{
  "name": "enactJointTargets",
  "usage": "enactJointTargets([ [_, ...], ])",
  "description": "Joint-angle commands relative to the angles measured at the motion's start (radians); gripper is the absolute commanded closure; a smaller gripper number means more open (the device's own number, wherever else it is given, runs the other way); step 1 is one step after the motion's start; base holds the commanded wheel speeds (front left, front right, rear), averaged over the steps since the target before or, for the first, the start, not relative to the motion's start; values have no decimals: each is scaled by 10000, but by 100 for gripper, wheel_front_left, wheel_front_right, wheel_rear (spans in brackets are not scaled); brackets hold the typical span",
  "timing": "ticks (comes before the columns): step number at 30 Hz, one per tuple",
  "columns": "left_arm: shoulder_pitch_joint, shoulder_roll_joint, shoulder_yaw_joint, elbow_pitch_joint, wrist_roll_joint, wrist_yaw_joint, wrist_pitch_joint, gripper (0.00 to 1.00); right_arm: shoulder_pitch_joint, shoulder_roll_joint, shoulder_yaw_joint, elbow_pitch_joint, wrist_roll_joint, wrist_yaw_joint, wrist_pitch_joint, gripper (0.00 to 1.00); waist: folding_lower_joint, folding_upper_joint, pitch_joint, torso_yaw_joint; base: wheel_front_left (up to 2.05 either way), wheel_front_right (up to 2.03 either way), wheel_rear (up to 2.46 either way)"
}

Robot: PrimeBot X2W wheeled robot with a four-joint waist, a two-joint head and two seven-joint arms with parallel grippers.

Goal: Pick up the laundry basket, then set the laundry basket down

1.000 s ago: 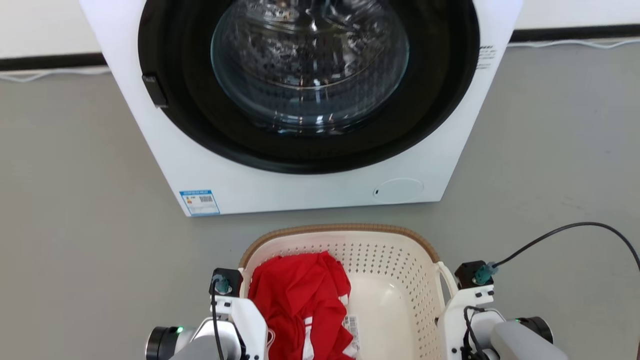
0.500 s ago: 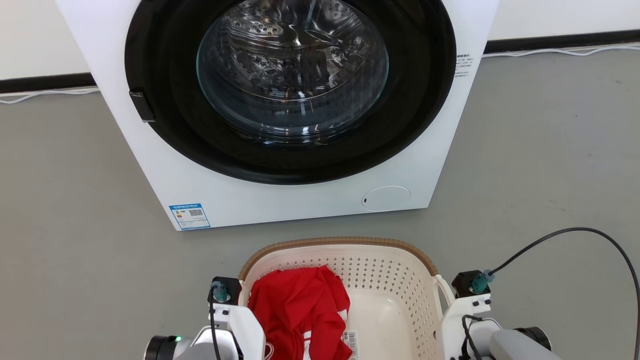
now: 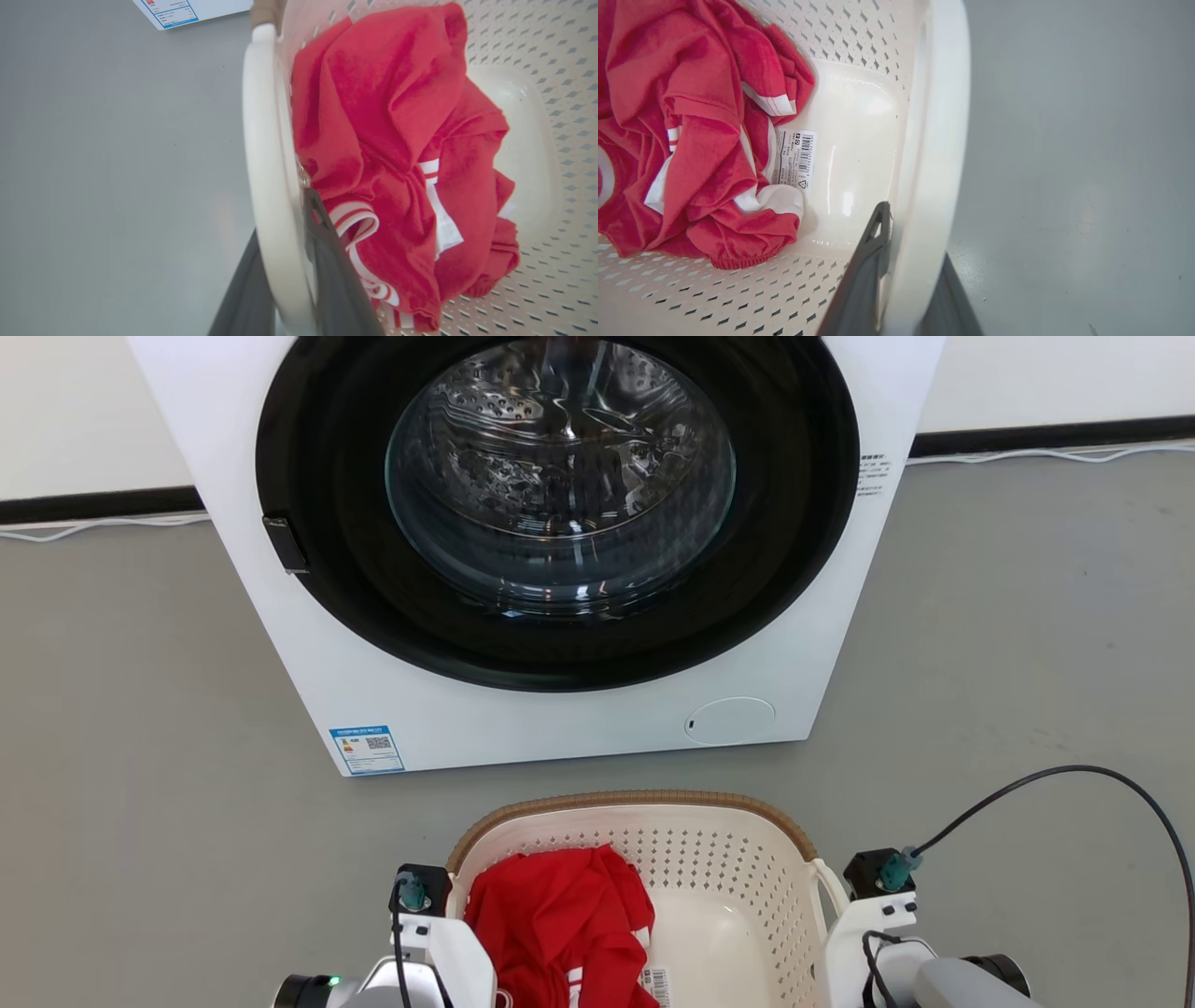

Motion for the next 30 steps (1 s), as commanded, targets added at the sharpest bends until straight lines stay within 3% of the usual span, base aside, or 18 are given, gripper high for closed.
enactJointTargets([
  [1, -207, -68, 99, -176, -31, -128, -83, 100, -37, 312, 245, -261, 26, 163, -116, 100, 0, -1, -15, 9, 0, 0, 0],
  [30, -220, -68, -256, 20, -392, -186, -163, 100, -131, 312, 794, 41, 651, 163, -315, 100, 0, -1, -130, 182, 0, 0, 0],
])
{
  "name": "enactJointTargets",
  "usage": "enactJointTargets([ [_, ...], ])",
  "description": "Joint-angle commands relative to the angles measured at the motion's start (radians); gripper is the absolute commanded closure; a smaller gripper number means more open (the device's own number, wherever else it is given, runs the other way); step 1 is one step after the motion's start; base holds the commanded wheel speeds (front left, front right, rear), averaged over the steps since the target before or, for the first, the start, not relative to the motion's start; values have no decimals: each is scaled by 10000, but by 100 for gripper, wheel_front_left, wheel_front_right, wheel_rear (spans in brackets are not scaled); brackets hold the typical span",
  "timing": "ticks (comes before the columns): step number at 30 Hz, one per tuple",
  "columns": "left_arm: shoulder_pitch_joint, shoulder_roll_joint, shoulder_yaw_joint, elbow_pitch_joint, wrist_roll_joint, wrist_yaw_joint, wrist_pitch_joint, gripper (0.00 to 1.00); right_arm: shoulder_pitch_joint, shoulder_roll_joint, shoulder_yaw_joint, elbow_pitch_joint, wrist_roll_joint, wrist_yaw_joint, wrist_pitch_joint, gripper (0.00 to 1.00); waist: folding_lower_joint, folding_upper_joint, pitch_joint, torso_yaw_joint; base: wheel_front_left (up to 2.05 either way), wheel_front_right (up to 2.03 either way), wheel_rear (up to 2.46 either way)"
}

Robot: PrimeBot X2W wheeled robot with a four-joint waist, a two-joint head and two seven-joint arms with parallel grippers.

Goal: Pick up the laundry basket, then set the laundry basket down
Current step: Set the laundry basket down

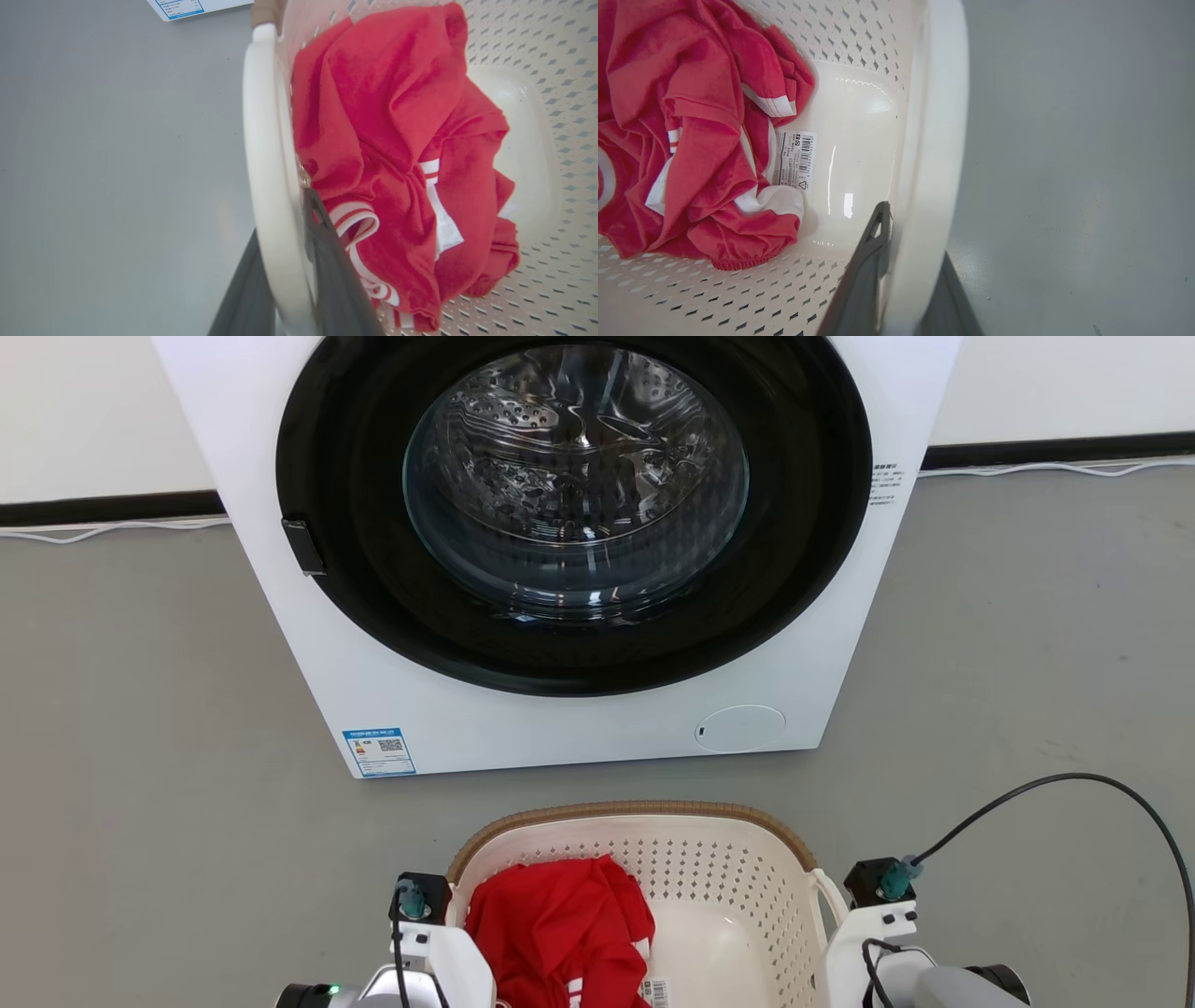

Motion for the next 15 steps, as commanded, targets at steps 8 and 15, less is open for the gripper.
enactJointTargets([
  [8, -333, -32, -2, -159, -83, -66, -183, 100, -209, 285, 353, -139, 145, 161, -305, 100, 0, -1, 119, 14, 0, 0, 0],
  [15, -605, -32, -53, -210, -90, 77, -309, 100, -452, 285, 409, -204, 194, 161, -635, 100, 0, -1, 549, 45, 0, 0, 0],
])
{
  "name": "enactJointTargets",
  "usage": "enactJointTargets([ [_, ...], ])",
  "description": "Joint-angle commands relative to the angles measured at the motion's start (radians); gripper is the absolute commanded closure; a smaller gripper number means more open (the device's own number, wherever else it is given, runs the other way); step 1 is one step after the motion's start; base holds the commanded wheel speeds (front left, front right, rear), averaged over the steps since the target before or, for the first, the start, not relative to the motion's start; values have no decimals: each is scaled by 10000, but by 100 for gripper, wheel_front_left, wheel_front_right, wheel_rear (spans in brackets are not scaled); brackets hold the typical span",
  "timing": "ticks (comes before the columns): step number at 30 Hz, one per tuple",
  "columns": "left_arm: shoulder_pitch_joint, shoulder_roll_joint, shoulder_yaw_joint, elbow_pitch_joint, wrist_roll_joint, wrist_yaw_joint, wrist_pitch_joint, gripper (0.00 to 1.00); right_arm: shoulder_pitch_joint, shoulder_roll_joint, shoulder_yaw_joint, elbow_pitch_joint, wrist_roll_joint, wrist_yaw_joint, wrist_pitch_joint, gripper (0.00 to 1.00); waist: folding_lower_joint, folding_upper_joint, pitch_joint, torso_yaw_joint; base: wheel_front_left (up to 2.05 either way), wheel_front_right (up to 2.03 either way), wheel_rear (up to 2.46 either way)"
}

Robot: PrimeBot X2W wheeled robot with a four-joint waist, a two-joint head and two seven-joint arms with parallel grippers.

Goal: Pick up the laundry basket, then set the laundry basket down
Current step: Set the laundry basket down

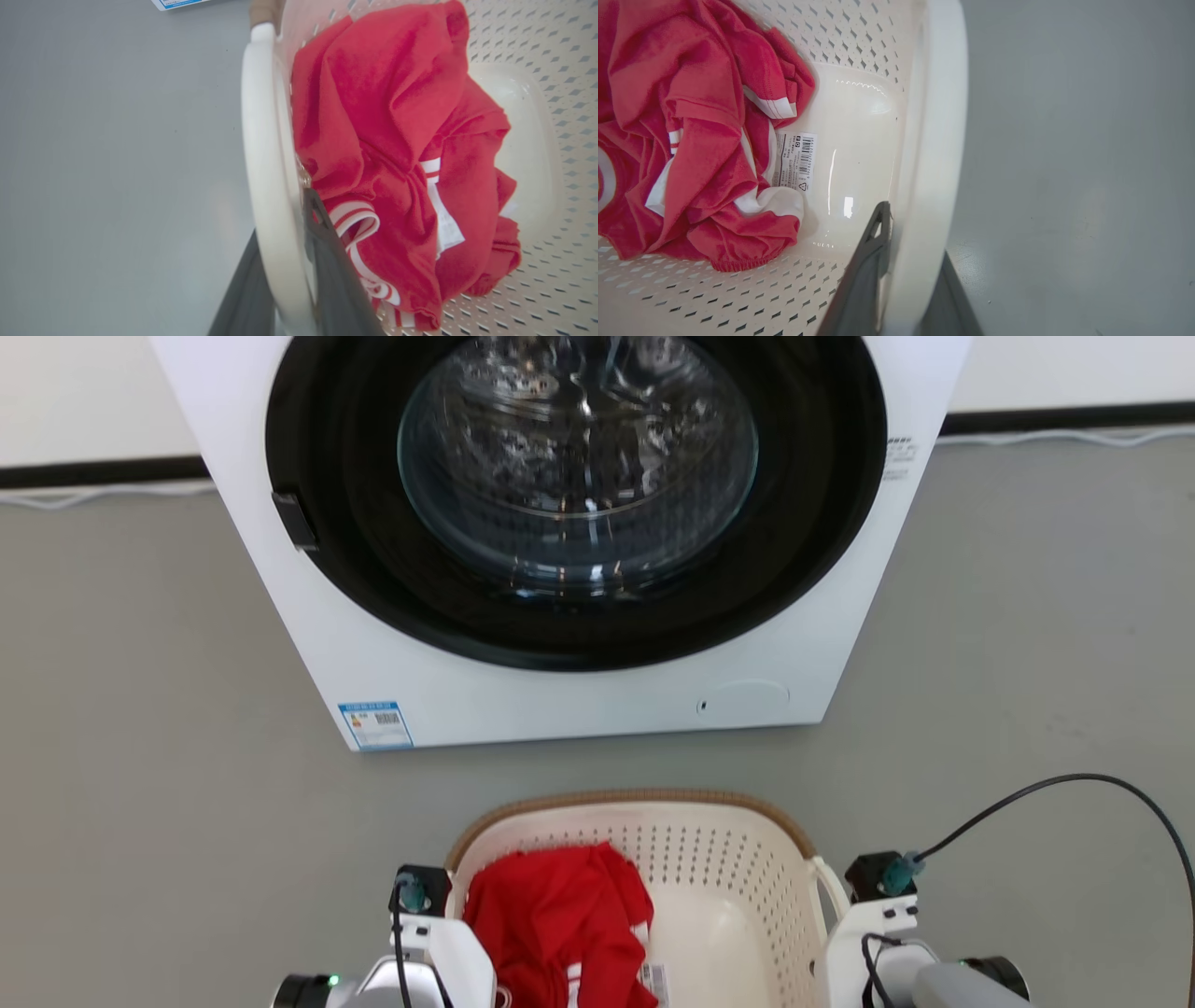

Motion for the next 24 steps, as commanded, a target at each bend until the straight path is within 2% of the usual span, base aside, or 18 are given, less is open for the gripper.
enactJointTargets([
  [1, -599, -32, 101, -189, -7, 12, -205, 100, -435, 270, 181, -305, 85, 161, -257, 100, 0, 0, 196, 17, 0, 0, 0],
  [8, -1276, -32, 238, -155, -81, 237, -584, 100, -1080, 270, 124, -282, 76, 161, -1054, 100, 0, 0, 1226, 73, 0, 0, 0],
  [24, -3446, 35, 535, 282, 80, 575, -1816, 100, -2968, 270, -110, 90, -23, 161, -3025, 100, 0, 0, 4652, 233, 0, 0, 0],
])
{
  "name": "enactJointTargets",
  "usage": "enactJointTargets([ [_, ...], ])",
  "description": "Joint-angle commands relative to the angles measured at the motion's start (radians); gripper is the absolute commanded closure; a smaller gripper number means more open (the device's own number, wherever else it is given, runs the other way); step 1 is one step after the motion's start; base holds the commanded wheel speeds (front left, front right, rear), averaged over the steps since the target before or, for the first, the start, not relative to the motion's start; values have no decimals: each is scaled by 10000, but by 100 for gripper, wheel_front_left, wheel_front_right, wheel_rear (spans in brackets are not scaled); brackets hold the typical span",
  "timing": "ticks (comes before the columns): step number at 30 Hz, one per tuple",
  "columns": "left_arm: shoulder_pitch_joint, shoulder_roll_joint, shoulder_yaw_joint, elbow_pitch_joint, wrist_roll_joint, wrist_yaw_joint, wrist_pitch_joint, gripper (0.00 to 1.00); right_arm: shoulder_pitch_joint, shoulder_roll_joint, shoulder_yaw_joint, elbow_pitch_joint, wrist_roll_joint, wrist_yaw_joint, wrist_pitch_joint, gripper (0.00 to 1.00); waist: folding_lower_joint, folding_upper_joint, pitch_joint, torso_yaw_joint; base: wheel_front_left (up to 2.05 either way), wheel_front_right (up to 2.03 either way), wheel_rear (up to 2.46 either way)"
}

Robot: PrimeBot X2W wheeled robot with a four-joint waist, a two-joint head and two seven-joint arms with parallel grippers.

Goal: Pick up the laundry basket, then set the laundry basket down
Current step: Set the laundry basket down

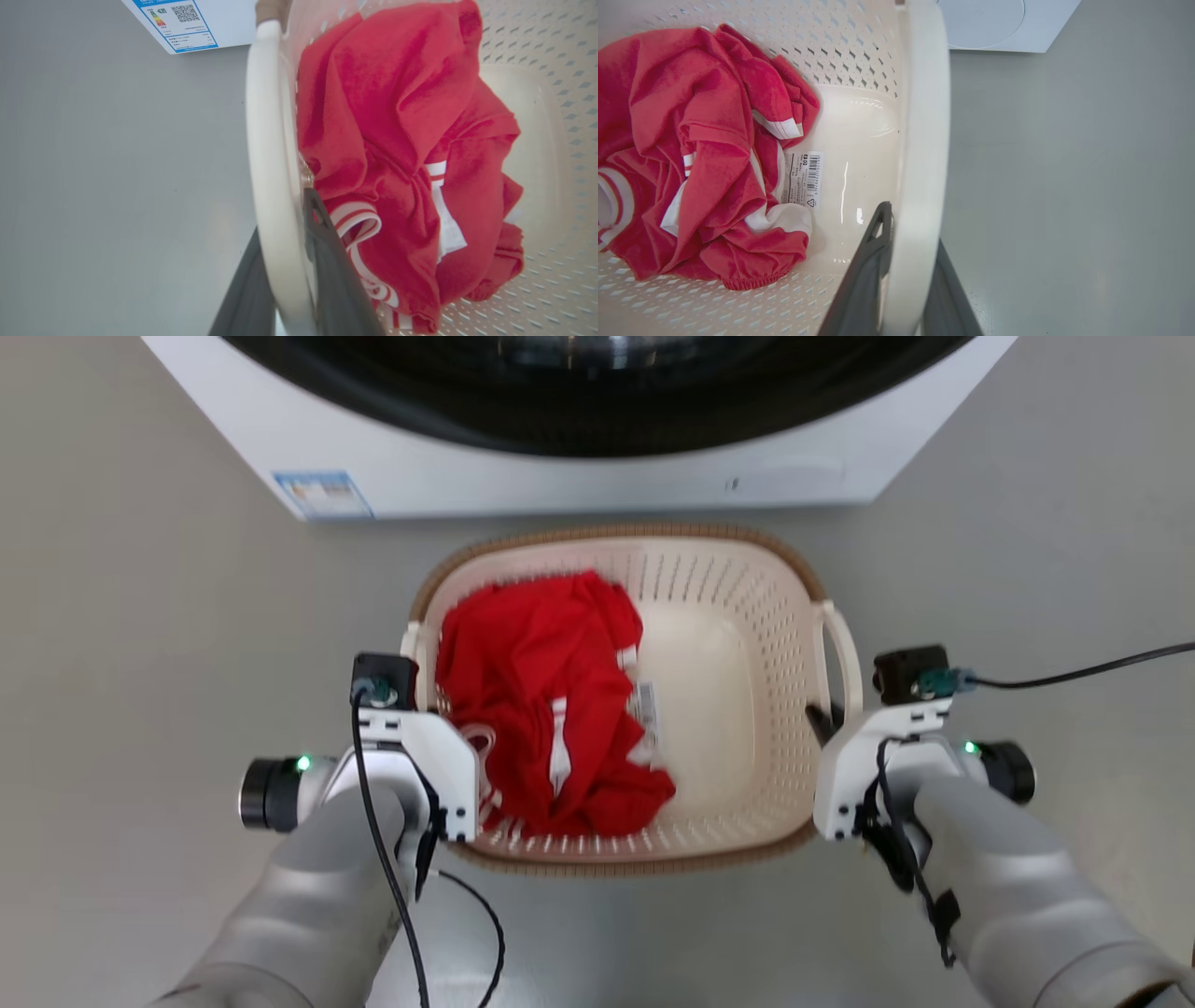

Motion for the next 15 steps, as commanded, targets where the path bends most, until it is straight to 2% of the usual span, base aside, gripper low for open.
enactJointTargets([
  [1, -458, 24, 124, -43, 157, 101, -166, 100, -165, 291, 130, -158, -88, 161, -356, 100, 0, 0, 812, 52, 0, 0, 0],
  [15, -1700, -5, 260, 24, 294, 137, -940, 100, -1241, 291, -67, 260, -359, 161, -1289, 100, 0, 0, 2643, 213, 0, 0, 0],
])
